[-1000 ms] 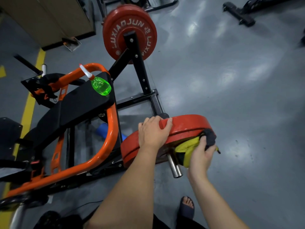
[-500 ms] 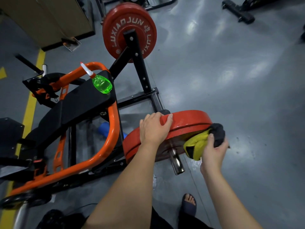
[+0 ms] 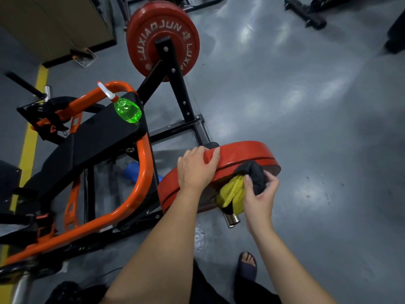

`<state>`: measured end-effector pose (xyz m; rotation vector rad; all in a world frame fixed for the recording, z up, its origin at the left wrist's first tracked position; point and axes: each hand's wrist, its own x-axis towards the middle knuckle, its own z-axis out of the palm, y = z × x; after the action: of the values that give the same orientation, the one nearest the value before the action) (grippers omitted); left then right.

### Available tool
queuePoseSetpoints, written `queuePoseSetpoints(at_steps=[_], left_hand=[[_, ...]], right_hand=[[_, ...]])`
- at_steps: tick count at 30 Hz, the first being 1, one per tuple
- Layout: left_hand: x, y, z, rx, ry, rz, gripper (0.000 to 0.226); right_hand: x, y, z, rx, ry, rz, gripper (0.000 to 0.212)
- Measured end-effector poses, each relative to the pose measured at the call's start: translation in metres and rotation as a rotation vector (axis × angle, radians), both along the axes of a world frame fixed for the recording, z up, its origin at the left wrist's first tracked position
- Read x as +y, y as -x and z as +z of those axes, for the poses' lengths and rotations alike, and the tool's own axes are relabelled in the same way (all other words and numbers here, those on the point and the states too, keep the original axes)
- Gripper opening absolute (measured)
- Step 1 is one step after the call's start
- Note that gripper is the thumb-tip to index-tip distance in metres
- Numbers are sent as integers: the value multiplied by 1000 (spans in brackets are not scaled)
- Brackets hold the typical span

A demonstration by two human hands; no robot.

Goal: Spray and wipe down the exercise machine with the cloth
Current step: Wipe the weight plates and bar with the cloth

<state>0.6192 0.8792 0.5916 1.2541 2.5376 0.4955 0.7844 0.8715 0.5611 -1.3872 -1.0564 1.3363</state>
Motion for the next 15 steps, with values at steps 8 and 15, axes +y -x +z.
queuePoseSetpoints(at_steps=[8,15], left_hand=[[3,0,0,-10,-4,27,49],[-5,5,-2,-35,-32,21,48]], right_hand=[[-11,17,5,-22,24,-57,27],[-29,30,5,-49,-55,42,36]])
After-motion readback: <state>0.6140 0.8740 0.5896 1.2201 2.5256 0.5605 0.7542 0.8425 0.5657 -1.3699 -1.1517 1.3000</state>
